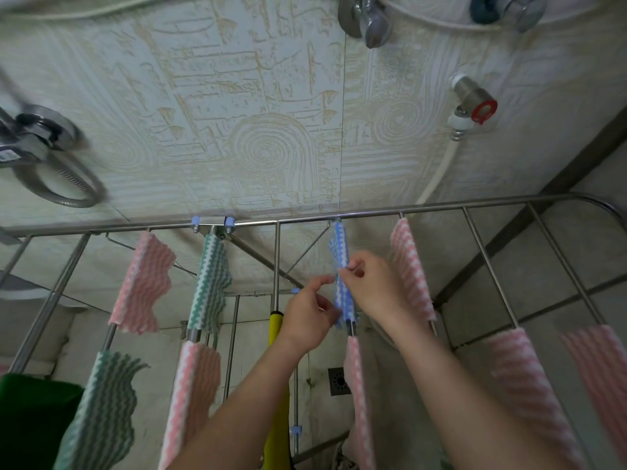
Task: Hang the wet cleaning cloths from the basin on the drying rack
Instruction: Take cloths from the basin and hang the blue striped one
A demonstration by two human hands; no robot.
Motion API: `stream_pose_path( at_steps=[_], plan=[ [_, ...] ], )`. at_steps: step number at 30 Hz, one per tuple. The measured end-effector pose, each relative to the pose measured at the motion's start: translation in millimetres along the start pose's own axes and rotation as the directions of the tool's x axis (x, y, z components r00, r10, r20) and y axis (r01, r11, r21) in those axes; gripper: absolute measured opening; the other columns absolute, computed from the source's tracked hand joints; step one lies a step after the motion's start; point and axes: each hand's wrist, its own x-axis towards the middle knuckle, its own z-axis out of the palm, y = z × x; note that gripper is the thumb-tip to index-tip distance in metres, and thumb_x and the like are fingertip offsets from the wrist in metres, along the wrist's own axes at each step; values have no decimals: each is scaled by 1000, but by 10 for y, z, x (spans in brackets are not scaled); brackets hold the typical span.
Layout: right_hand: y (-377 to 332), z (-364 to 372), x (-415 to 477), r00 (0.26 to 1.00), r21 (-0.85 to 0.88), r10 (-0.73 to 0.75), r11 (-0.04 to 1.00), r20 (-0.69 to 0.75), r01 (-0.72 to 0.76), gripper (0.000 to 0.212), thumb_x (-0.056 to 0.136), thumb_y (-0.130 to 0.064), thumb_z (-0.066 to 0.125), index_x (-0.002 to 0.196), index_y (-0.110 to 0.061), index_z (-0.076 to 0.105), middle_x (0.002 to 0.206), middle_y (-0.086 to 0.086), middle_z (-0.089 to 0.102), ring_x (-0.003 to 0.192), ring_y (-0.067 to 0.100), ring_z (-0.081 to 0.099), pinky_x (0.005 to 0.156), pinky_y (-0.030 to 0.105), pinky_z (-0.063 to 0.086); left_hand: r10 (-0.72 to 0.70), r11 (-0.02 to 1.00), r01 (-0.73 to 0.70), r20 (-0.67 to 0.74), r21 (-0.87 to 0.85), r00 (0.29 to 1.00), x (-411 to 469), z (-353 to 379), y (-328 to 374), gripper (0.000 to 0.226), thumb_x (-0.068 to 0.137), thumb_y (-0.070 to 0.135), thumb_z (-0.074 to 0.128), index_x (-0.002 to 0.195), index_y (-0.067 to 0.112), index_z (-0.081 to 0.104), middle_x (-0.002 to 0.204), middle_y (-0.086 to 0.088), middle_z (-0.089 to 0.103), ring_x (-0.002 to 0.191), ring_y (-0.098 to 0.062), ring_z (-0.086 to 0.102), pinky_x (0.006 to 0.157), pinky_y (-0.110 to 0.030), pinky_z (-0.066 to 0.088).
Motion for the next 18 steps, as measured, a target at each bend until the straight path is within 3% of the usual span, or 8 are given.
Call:
stream_pose_path(
  at_steps=[3, 5, 8, 13, 15, 18],
  plan=[
    [68, -74, -50, 999, 30, 16, 999, 42, -18, 5, 89, -27, 63, 86, -24, 63, 84, -4, 67, 76, 14, 63, 71, 32, 52, 74, 996, -75, 10, 46, 997, -43, -24, 57, 50, 89, 14, 61, 135, 25, 46, 97, 2, 62, 82, -10, 62, 69, -19, 50],
    [95, -105, -73, 997, 57, 21, 998, 77, -26, 12, 88, -23, 65, 76, -23, 67, 79, -2, 71, 74, 16, 66, 73, 35, 55, 111, 994, -110, 49, -15, 993, -79, -19, 147, 52, 90, 18, 61, 138, 24, 42, 105, 0, 58, 82, -9, 63, 66, -14, 50],
    [120, -100, -109, 992, 120, 46, 991, 120, -60, 21, 86, -18, 65, 66, -25, 68, 69, -4, 71, 69, 16, 69, 71, 39, 58, 190, 975, -196, 61, 102, 980, -93, 31, 216, 65, 85, 17, 68, 143, 20, 37, 106, -1, 55, 81, -8, 61, 74, -19, 53],
    [124, -88, -141, 993, 166, 53, 984, 105, -70, 23, 90, -14, 58, 75, -25, 71, 77, -2, 73, 74, 18, 70, 70, 34, 58, 303, 876, -291, 31, 384, 953, -68, 94, 389, 59, 83, 17, 65, 137, 11, 43, 111, -10, 52, 99, -24, 56, 83, -26, 44],
    [119, -96, -164, 994, 156, 43, 986, 97, -58, 21, 90, -14, 55, 83, -21, 74, 81, -1, 74, 76, 17, 69, 72, 36, 58, 287, 865, -276, 39, 418, 957, -71, 112, 447, 58, 83, 16, 64, 136, 9, 42, 113, -12, 51, 101, -27, 55, 81, -27, 43],
    [113, -141, -228, 991, 142, 21, 989, 131, -39, 19, 91, -15, 56, 94, -19, 75, 87, -1, 74, 79, 16, 69, 76, 37, 58, 269, 897, -269, 48, 352, 962, -86, 81, 423, 56, 83, 14, 63, 134, 9, 44, 107, -7, 48, 100, -23, 55, 78, -18, 38]
  ],
)
